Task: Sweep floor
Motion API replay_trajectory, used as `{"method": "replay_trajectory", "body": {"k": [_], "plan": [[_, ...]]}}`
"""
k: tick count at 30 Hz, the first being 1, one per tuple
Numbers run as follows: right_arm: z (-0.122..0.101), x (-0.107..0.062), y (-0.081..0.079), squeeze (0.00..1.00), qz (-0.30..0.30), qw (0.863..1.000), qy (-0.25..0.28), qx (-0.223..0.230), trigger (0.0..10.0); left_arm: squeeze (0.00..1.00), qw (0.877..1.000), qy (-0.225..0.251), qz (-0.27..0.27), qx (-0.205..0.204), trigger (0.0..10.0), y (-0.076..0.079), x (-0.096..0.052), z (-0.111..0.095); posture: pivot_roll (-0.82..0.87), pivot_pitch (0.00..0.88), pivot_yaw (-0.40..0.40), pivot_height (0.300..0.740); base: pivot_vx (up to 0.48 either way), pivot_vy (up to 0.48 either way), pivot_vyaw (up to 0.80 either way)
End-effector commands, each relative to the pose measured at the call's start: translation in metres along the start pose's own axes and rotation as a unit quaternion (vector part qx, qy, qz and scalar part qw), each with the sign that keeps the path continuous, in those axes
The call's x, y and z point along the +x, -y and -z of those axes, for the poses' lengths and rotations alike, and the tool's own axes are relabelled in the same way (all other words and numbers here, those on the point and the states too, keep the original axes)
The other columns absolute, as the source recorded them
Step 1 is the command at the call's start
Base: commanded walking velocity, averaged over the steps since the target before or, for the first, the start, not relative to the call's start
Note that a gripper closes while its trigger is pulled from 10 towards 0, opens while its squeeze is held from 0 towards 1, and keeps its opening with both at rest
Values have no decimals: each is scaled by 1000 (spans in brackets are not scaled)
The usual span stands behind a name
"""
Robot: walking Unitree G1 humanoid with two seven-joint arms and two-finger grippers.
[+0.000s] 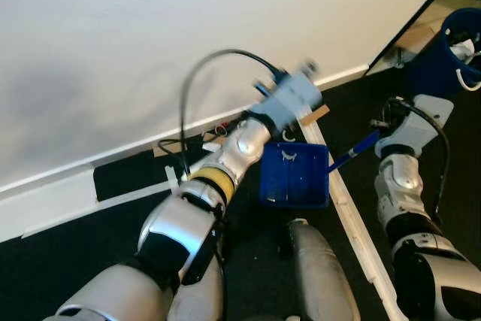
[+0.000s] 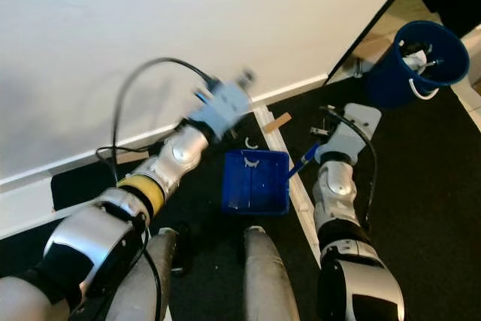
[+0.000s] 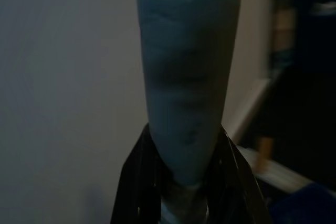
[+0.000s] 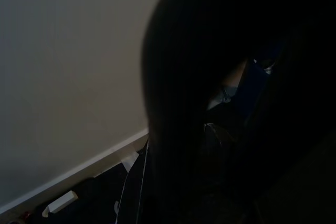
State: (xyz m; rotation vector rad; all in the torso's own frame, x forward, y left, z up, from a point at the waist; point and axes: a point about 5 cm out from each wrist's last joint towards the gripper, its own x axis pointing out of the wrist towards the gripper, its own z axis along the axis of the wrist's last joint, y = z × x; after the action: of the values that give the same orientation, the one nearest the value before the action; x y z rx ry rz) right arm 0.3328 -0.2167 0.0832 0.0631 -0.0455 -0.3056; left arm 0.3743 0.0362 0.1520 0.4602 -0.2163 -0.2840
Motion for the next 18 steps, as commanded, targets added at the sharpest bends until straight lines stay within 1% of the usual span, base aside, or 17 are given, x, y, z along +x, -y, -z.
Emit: {"method": "replay_trajectory", "body": {"k": [1,2,3,4,5,6,7,10,11,12,13,14,15,16,17,18], "plan": [[62,-38,5,0,11,988,-154,-6,10000,0,998,-50,-14,-29,10000,-6,-5,18,-17,434,30,740,0,0,0],[63,-38,5,0,11,988,-156,-5,10000,0,995,-62,-9,-80,10000,-5,-6,20,-2,426,30,740,0,0,0],[63,-38,5,0,11,988,-156,-5,10000,0,995,-62,-9,-80,10000,-5,-6,20,-2,426,30,740,0,0,0],[64,-39,6,0,12,987,-159,-1,10000,0,987,-69,10,-146,10000,-4,-5,21,5,415,30,740,0,0,0],[65,-40,7,0,12,987,-162,1,10000,0,979,-71,23,-190,10000,-2,-5,21,7,410,30,740,0,0,0],[65,-40,7,0,12,987,-162,1,10000,0,979,-71,23,-190,10000,-2,-5,21,7,410,30,740,0,0,0],[64,-39,6,0,2,987,-163,-2,10000,0,968,-75,56,-232,10000,-4,-8,26,23,372,29,740,0,0,0],[64,-37,5,0,-4,986,-165,1,10000,0,967,-83,59,-234,10000,-9,-11,32,26,365,29,740,0,0,0],[63,-36,5,0,-8,986,-167,8,10000,0,965,-97,40,-240,10000,-21,-16,42,43,312,24,740,0,0,0],[62,-34,4,0,-14,985,-170,23,10000,0,962,-120,10,-244,10000,-36,-22,56,53,277,18,740,0,0,0],[61,-31,2,0,-18,984,-173,33,10000,0,957,-152,-35,-245,10000,-55,-29,69,64,253,11,740,0,0,0],[58,-28,1,0,-19,984,-173,40,10000,0,950,-169,-80,-251,10000,-78,-37,79,78,230,2,740,0,0,0],[56,-26,0,0,-20,984,-174,44,10000,0,945,-179,-106,-254,10000,-93,-42,85,84,222,-3,740,0,0,0],[56,-26,0,0,-20,984,-174,44,10000,0,945,-179,-106,-254,10000,-93,-42,85,84,222,-3,740,0,0,0],[54,-24,0,0,-21,983,-176,53,10000,0,940,-180,-129,-260,10000,-109,-48,88,90,200,-7,740,0,0,0],[54,-24,0,0,-21,983,-176,53,10000,0,940,-180,-129,-260,10000,-109,-48,88,90,200,-7,740,0,0,0]]}}
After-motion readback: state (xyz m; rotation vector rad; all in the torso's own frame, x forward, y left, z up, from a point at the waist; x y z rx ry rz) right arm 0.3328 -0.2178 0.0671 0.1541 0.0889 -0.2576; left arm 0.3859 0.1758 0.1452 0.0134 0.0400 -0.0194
